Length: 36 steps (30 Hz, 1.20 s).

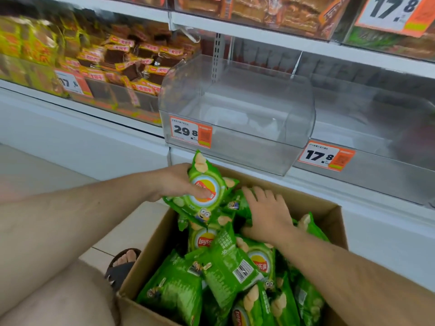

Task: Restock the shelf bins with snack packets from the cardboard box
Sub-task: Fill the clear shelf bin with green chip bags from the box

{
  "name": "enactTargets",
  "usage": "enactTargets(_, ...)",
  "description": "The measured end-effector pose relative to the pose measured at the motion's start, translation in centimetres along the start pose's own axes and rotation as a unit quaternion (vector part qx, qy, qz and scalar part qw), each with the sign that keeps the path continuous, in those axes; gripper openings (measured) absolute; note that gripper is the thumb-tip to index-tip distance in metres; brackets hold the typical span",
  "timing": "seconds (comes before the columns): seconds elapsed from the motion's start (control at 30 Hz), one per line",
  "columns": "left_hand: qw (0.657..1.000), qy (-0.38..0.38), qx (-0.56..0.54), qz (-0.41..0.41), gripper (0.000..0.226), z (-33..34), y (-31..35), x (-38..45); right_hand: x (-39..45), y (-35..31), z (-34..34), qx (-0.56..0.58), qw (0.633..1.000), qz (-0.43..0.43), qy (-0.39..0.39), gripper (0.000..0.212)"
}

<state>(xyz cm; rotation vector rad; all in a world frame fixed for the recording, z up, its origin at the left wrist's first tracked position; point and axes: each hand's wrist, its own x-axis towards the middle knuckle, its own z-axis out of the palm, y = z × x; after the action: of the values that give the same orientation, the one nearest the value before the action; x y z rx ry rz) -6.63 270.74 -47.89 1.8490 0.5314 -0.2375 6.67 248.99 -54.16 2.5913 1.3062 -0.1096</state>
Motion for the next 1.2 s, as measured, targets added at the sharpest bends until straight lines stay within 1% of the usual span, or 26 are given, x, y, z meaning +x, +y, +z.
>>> enactTargets(0.03,1.0,0.005,0.005,0.002,0.059,-0.3,0.1,0.2,0.2,-0.2,0.3,-0.035,0.999,-0.014,-0.007,0.097)
enactTargets(0.1,1.0,0.023,0.012,0.012,0.054,-0.6,0.4,0.3,0.5,0.1,-0.2,-0.094,0.995,-0.022,0.009,0.086)
enactTargets(0.13,0.999,0.03,0.017,0.02,0.051,-0.7,0.6,0.2,0.4,0.5,-1.0,-0.109,0.994,-0.02,0.018,0.079)
enactTargets(0.17,0.999,0.034,0.023,0.031,0.051,-0.8,0.7,0.2,0.2,1.1,-1.9,-0.101,0.995,-0.015,0.021,0.073)
enactTargets(0.2,0.998,0.041,0.029,0.043,0.054,-1.0,0.8,0.2,-0.2,1.8,-3.0,-0.059,0.998,-0.009,0.016,0.069)
enactTargets(0.23,0.996,0.057,0.033,0.052,0.059,-1.1,0.8,0.3,-0.7,2.8,-4.0,0.025,1.0,0.0,0.007,0.067)
enactTargets(0.27,0.994,0.082,0.036,0.061,0.062,-1.2,0.8,0.5,-1.4,3.9,-4.9,0.156,0.988,0.012,-0.021,0.066)
enactTargets(0.3,0.992,0.106,0.033,0.066,0.064,-1.3,0.9,0.6,-2.1,5.0,-5.6,0.314,0.947,0.023,-0.061,0.065)
enactTargets(0.33,0.99,0.121,0.025,0.07,0.066,-1.2,1.0,0.7,-3.1,6.0,-6.0,0.467,0.878,0.029,-0.102,0.063)
enactTargets(0.37,0.99,0.123,0.015,0.07,0.069,-1.1,1.0,0.9,-4.0,6.9,-6.2,0.58,0.803,0.034,-0.132,0.063)
enactTargets(0.4,0.99,0.118,0.007,0.071,0.07,-0.8,1.2,0.9,-4.8,7.7,-6.3,0.652,0.742,0.035,-0.153,0.065)
enactTargets(0.43,0.991,0.11,-0.006,0.074,0.066,-0.4,1.3,0.9,-5.3,8.1,-6.3,0.695,0.698,0.024,-0.17,0.071)
enactTargets(0.5,0.99,0.097,-0.048,0.089,0.047,0.7,1.9,0.6,-6.0,8.2,-6.4,0.746,0.637,-0.013,-0.192,0.089)
enactTargets(0.57,0.986,0.095,-0.107,0.09,0.037,1.9,2.4,0.2,-6.3,7.9,-6.8,0.797,0.58,-0.021,-0.168,0.099)
enactTargets(0.63,0.978,0.081,-0.168,0.089,0.045,3.0,2.9,-0.3,-6.7,7.1,-7.6,0.84,0.525,-0.016,-0.135,0.099)
enactTargets(0.67,0.975,0.072,-0.192,0.089,0.053,3.6,3.3,-0.6,-6.8,6.6,-8.0,0.853,0.508,-0.012,-0.121,0.099)
enactTargets(0.7,0.971,0.067,-0.212,0.087,0.06,4.0,3.6,-0.8,-6.8,6.2,-8.2,0.859,0.501,-0.008,-0.107,0.099)
enactTargets(0.77,0.963,0.063,-0.25,0.079,0.065,4.8,4.3,-1.2,-6.7,5.4,-8.6,0.864,0.497,-0.001,-0.079,0.097)
enactTargets(0.83,0.953,0.044,-0.291,0.067,0.069,5.6,4.9,-1.5,-6.5,4.5,-8.9,0.87,0.49,0.003,-0.056,0.085)
enactTargets(0.87,0.948,0.027,-0.31,0.063,0.075,6.0,5.2,-1.7,-6.4,4.1,-9.1,0.871,0.489,0.006,-0.044,0.075)
enactTargets(0.93,0.94,0.007,-0.334,0.064,0.099,6.4,5.6,-1.9,-6.2,3.1,-9.5,0.868,0.495,0.016,-0.013,0.061)
enactTargets(1.0,0.941,0.011,-0.33,0.08,0.115,6.4,5.9,-2.1,-6.2,2.3,-9.8,0.863,0.505,0.022,0.012,0.053)
enactTargets(1.07,0.949,0.013,-0.299,0.095,0.126,6.5,6.1,-2.2,-6.4,1.8,-10.1,0.846,0.532,0.02,0.031,0.047)
enactTargets(1.1,0.954,0.014,-0.282,0.101,0.128,6.5,6.2,-2.2,-6.4,1.7,-10.2,0.835,0.549,0.021,0.037,0.044)
enactTargets(1.13,0.956,0.017,-0.273,0.11,0.124,6.4,6.4,-2.3,-6.6,1.7,-10.4,0.825,0.564,0.022,0.04,0.045)
enactTargets(1.2,0.95,0.02,-0.283,0.132,0.105,5.9,6.7,-2.5,-6.6,2.0,-10.9,0.814,0.58,0.016,0.037,0.059)
